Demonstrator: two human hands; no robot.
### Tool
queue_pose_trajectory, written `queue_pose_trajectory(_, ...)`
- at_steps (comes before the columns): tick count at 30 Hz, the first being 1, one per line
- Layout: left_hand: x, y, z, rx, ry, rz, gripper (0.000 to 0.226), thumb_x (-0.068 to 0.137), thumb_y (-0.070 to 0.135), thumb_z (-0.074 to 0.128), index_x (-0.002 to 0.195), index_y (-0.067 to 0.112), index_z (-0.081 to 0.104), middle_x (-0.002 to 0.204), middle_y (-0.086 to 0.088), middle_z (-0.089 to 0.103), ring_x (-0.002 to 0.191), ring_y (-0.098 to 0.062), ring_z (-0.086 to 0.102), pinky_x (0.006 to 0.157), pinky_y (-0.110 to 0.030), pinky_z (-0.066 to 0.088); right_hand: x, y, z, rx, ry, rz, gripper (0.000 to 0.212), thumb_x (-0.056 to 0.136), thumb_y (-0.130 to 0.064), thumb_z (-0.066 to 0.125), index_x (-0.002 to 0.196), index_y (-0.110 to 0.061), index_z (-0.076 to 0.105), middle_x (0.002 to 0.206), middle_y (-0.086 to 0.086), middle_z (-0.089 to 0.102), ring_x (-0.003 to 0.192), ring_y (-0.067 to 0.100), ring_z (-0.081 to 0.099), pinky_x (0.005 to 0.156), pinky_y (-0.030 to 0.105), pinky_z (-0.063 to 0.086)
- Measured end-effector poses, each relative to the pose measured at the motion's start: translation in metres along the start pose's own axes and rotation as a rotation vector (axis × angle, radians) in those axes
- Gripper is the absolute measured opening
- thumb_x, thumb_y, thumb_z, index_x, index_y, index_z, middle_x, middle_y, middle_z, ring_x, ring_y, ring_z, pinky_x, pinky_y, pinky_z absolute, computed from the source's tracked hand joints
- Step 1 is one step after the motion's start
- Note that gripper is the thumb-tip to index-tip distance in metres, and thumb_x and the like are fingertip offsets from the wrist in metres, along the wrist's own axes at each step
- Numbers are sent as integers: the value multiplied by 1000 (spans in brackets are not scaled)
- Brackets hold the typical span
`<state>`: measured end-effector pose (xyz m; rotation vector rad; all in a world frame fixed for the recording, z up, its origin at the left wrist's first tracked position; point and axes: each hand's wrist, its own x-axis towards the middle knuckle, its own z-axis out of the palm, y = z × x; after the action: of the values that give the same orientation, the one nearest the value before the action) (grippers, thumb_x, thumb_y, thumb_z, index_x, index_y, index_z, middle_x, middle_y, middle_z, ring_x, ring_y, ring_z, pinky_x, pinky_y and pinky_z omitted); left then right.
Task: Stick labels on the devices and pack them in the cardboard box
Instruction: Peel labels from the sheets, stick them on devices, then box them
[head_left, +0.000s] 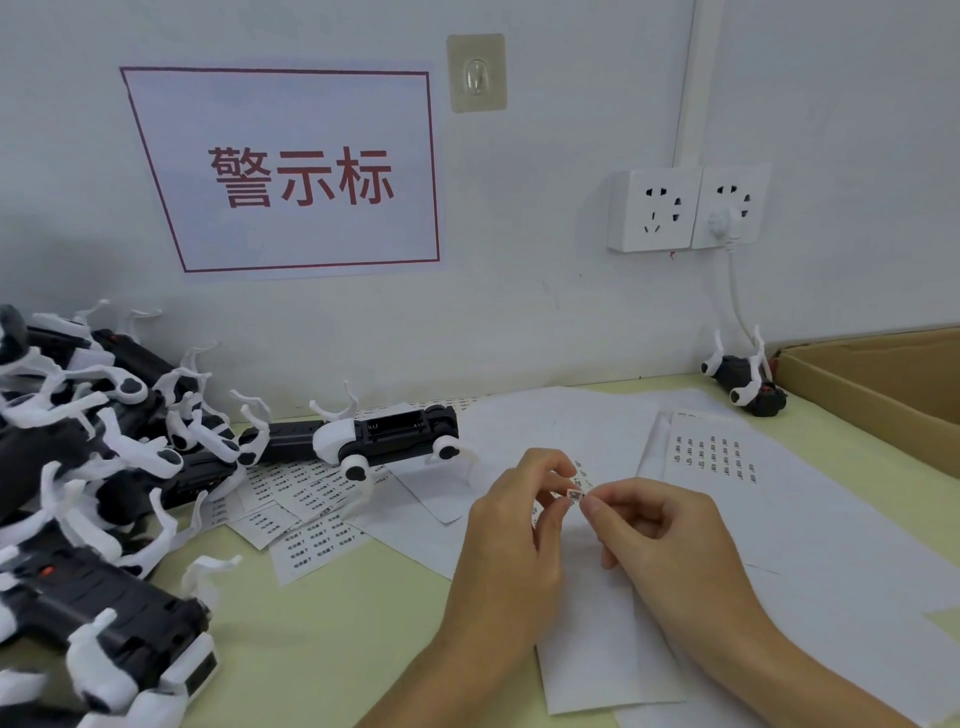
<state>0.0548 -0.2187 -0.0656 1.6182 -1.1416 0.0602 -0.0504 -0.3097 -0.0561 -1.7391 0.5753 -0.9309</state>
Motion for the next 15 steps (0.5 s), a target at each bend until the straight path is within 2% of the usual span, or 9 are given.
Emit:
queue_pose_trajectory(3,-1,0,1,16,-10,8,40,95,4,58,100,44,53,95,20,66,98,-4,63,68,-10,41,1,0,0,-3,-4,13,20,88,-9,71,71,-18,75,52,-2,63,46,5,55,50,10,43)
queue_pose_trajectory(7,0,0,1,-13,18,-28,19,93,19,57,100,36,60,90,21,68,86,-1,64,64,-9,41,2,1,0,-26,-11,22,19,90,-10,70,73,-19,74,54,-4,63,47,4,56,51,11,45)
queue_pose_trajectory(10,1,-2,1,-40,18,-77,14,95,12,62,90,24,68,76,14,69,65,-1,59,58,-9,38,1,2,0,-48,-14,26,19,90,-10,69,74,-20,73,59,-3,66,49,5,58,52,14,47)
queue_pose_trajectory(15,2,0,0,-71,-8,-138,16,95,12,64,81,19,70,71,11,68,63,-2,59,58,-10,39,1,2,0,-45,6,32,18,90,-11,69,76,-21,73,58,-6,65,49,4,58,51,12,45)
